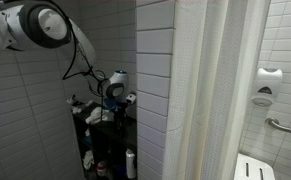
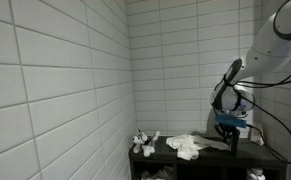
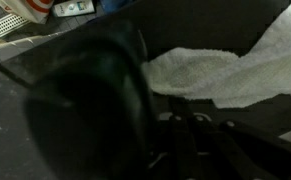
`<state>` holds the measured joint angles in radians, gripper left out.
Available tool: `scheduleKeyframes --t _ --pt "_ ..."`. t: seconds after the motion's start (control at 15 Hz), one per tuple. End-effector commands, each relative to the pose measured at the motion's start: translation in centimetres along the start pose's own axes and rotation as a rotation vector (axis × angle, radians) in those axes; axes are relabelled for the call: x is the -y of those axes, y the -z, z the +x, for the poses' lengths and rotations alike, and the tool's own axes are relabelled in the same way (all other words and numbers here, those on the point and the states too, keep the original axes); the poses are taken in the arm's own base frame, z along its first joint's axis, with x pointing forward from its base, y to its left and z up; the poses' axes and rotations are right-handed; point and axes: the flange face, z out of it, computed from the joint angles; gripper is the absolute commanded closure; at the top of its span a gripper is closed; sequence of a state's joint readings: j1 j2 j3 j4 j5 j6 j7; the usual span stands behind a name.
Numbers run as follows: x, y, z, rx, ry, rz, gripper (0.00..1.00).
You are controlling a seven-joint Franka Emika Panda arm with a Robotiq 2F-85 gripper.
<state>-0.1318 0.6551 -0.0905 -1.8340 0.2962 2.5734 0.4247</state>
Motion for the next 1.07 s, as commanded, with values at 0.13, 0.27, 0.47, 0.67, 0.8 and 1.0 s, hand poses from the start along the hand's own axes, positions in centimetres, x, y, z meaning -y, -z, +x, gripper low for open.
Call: scheduleKeyframes --t 0.13,0.27,0.47,0.67,0.8,1.0 --pt "-0.8 -0.6 1.0 0.029 -0.024 0.003 1.0" --pt "-1.1 -1.4 1.1 0.039 -0.028 -0.005 1.0" --pt "-1.9 -1.9 1.8 0.06 -0.055 -0.002 1.0" --pt "-2.6 -1.8 2.9 0.078 -0.094 0.012 1.0" --pt "-3.0 -1.7 3.3 0.086 -0.114 0.019 0.73" --pt "-3.2 -1.4 3.6 0.074 -0.12 0.026 0.56"
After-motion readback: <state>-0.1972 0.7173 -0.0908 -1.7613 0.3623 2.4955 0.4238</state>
